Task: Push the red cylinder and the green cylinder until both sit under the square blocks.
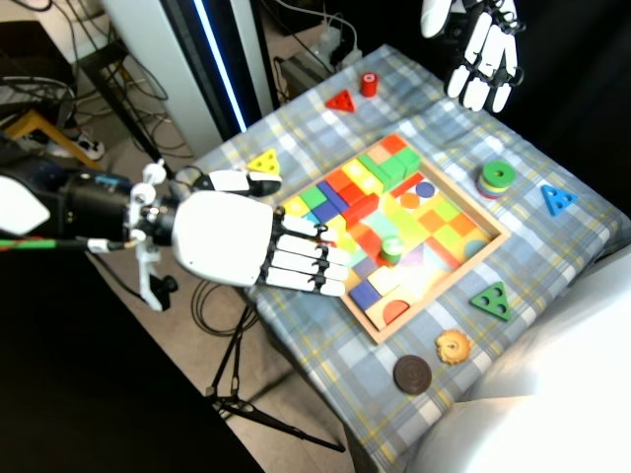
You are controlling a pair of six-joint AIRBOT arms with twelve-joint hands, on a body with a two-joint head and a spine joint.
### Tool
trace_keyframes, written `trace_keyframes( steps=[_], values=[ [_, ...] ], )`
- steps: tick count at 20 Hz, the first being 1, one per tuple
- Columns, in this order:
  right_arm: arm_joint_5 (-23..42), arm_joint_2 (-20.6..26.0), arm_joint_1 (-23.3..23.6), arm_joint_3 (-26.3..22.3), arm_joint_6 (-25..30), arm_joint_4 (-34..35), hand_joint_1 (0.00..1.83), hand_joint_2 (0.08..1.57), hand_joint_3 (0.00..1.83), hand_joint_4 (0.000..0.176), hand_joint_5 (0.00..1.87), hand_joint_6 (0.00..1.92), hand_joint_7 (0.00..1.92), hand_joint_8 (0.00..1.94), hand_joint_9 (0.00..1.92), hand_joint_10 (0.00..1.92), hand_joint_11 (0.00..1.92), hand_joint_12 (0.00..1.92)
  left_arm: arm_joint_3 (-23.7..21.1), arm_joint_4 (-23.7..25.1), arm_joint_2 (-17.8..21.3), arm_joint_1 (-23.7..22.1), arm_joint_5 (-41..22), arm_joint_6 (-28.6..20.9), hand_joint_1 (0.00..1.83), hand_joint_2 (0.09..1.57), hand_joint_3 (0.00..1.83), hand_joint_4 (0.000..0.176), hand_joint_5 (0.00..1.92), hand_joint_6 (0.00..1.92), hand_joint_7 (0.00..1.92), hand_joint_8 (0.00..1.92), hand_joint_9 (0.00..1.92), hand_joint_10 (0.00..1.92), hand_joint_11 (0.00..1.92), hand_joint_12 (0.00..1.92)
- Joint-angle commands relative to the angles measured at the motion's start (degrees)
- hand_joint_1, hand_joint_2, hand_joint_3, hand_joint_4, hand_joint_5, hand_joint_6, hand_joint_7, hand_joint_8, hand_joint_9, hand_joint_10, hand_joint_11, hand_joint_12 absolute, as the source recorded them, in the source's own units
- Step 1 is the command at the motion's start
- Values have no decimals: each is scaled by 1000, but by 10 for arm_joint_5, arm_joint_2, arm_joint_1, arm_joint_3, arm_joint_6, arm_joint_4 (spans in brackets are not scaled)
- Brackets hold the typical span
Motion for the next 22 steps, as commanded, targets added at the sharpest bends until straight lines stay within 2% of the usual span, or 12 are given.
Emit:
trace_keyframes(
  steps=[1, 5, 8, 9, 10, 11, 13, 14, 15, 18, 21, 22],
  values=[
    [58, 3, 4, 3, -1, 30, 0, 1067, 5, 143, 382, 0, 31, 0, 0, 0, 0, 0, 0, -6, 2, -3, -71, -6, 0, 1389, 0, 94, 559, 6, 495, 4, 434, 2, 88, 352],
    [84, 5, 10, -1, -25, 62, 0, 1041, 0, 172, 142, 0, 0, 0, 0, 0, 0, 0, 0, -7, 2, -1, -72, -6, 0, 1384, 0, 117, 545, 0, 496, 3, 441, 5, 88, 357],
    [102, 5, 12, -1, -38, 83, 0, 1021, 0, 176, 5, 0, 0, 0, 0, 0, 0, 0, 0, -8, 2, 0, -72, -6, 0, 1382, 0, 111, 553, 3, 502, 5, 461, 11, 88, 364],
    [104, 1, 14, -1, -54, 95, 0, 1004, 0, 176, 0, 0, 0, 0, 0, 0, 0, 0, 0, -9, 1, 0, -72, -6, 0, 1387, 1, 106, 552, 2, 496, 1, 443, 2, 79, 366],
    [104, -6, 19, 1, -67, 102, 0, 984, 0, 176, 13, 5, 0, 0, 0, 0, 0, 0, 0, -10, 1, 0, -72, -6, 0, 1390, 1, 111, 546, 0, 489, 0, 430, 0, 68, 366],
    [101, -22, 25, 12, -70, 107, 0, 971, 0, 176, 18, 7, 0, 0, 0, 0, 0, 0, 0, -10, 1, 0, -72, -6, 0, 1391, 2, 109, 545, 0, 488, 0, 427, 0, 63, 368],
    [91, -44, 34, 30, -70, 108, 0, 1023, 0, 176, 46, 16, 0, 0, 0, 0, 0, 0, 1, -10, 1, 0, -72, -6, 0, 1390, 1, 108, 546, 1, 495, 3, 432, 2, 69, 376],
    [76, -62, 45, 44, -70, 103, 0, 1013, 0, 176, 53, 16, 0, 0, 0, 0, 0, 0, 1, -10, 1, 0, -72, -6, 0, 1384, 0, 118, 550, 2, 497, 3, 448, 7, 83, 389],
    [71, -65, 49, 47, -70, 99, 0, 1013, 0, 176, 53, 16, 0, 0, 0, 0, 0, 0, 1, -10, 1, 0, -72, -6, 0, 1384, 0, 118, 550, 2, 497, 3, 448, 7, 83, 389],
    [40, -83, 68, 61, -70, 76, 0, 1049, 9, 176, 55, 13, 0, 0, 0, 0, 0, 0, 1, -10, 0, 0, -72, -6, 0, 1386, 0, 105, 554, 3, 493, 1, 458, 8, 69, 393],
    [20, -95, 79, 72, -70, 60, 0, 1063, 12, 176, 78, 17, 0, 0, 0, 0, 0, 0, 2, -10, 0, 0, -71, -6, 3, 1399, 5, 112, 551, 1, 499, 3, 460, 7, 45, 389],
    [12, -100, 84, 75, -70, 53, 0, 1067, 12, 176, 83, 15, 0, 0, 0, 0, 0, 0, 2, -10, -1, 0, -71, -6, 0, 1402, 5, 128, 532, 0, 484, 0, 448, 1, 35, 391]
  ],
)
